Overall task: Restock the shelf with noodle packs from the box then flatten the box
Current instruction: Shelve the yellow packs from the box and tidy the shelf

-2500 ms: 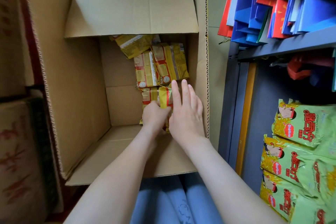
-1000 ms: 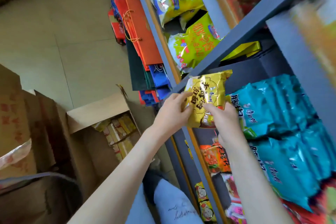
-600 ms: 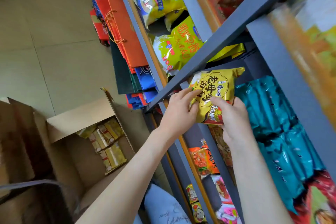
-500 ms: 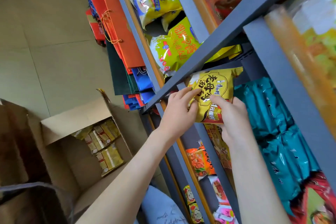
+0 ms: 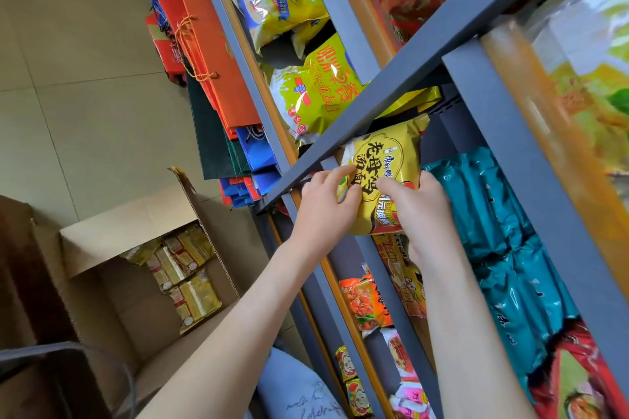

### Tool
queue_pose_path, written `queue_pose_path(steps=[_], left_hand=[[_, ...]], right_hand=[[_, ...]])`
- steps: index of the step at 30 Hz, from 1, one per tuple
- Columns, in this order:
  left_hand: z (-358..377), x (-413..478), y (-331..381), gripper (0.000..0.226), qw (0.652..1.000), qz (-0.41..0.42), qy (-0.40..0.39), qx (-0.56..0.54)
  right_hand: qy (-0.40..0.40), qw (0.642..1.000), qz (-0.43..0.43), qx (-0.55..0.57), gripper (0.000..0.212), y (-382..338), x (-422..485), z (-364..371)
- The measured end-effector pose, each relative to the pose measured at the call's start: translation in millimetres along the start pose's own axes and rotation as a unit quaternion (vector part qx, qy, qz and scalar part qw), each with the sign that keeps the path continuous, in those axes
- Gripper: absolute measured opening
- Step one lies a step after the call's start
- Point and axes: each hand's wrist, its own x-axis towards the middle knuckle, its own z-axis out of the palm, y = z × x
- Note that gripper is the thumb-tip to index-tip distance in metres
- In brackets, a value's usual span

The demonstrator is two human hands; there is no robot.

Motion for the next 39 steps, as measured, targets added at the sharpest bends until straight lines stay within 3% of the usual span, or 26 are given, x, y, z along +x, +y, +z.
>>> queue_pose_path(steps=[6,9,12,17,22,28,31,32,37,39], left_hand=[[-3.8,-9.3,14.2,0.029,0.998,0.05,0.019,-0.023],[-3.6,-8.7,19.4,0.03,0.995,0.043,0.027,-0.091],[-1.5,-2.8,23.6,0.047,0.987,0.007,-0.012,-0.159],[10.4,24.7,21.6,0.053,0.978,-0.004,-0.064,-0.197],[28.7,47.0,18.1,0.055,0.978,0.011,-0.088,-0.188],[39.1,72.8,18.6,0.049,0.991,0.029,-0.078,-0.109],[46.2,86.4,24.0,0.051,0.997,0.043,-0.065,-0.012],[48.5,90.3,25.4,0.049,0.997,0.049,-0.061,0.022],[62.8,106.2,35.2,0.047,0.964,0.105,-0.052,0.237],[67.4,112.5,41.7,0.042,0.961,0.111,-0.088,0.238]], right_hand=[[-0.018,0.988,0.049,0.146,0.028,-3.7,-6.1,-24.9],[-0.015,0.976,0.053,0.212,0.033,-6.2,-6.5,-32.7],[-0.006,0.967,0.061,0.247,0.043,-6.5,0.5,-37.7],[0.014,0.984,0.063,0.167,0.045,-12.8,23.2,-47.4],[0.013,0.997,0.045,0.056,0.016,-21.9,43.7,-53.1],[0.053,0.998,0.012,0.041,0.008,-26.3,76.2,-48.5],[0.085,0.996,-0.023,-0.008,0.035,-22.9,98.5,-42.5],[0.09,0.995,-0.023,-0.024,0.036,-23.3,102.6,-42.3],[0.069,0.993,-0.034,-0.087,0.008,-22.0,125.7,-51.0],[0.062,0.991,-0.045,-0.11,0.015,-23.5,136.7,-53.0]])
